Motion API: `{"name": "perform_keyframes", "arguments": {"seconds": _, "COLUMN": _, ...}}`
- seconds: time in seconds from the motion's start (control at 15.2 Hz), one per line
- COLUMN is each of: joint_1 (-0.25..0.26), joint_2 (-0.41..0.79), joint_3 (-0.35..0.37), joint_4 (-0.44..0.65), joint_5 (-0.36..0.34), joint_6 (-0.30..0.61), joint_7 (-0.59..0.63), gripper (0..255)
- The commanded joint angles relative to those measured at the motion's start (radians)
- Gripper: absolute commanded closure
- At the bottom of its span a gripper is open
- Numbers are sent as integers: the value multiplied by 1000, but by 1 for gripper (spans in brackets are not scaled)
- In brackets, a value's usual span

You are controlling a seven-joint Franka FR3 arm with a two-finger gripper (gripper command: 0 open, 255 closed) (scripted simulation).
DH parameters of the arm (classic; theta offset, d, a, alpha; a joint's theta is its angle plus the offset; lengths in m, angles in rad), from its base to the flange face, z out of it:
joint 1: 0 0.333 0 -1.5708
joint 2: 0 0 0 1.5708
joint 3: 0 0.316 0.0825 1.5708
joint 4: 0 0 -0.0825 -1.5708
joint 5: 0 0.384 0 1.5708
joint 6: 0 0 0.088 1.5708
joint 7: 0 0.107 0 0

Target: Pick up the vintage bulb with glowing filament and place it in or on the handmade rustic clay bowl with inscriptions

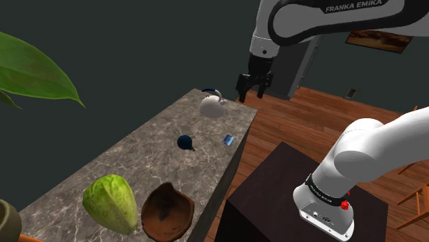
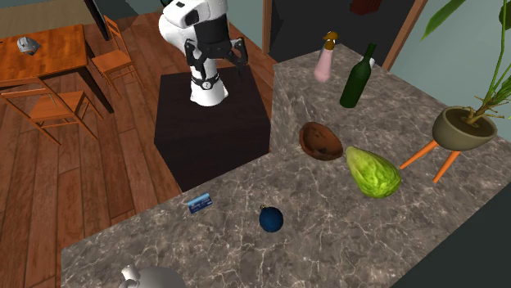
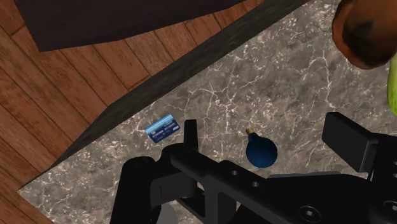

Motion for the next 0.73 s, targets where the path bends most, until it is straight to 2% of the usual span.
{"name": "perform_keyframes", "arguments": {"seconds": 0.0, "joint_1": 0, "joint_2": 55, "joint_3": 22, "joint_4": -12, "joint_5": 7, "joint_6": 69, "joint_7": 31, "gripper": 0}}
{"name": "perform_keyframes", "arguments": {"seconds": 0.66, "joint_1": -13, "joint_2": 415, "joint_3": 110, "joint_4": 27, "joint_5": -14, "joint_6": 381, "joint_7": 193, "gripper": 0}}
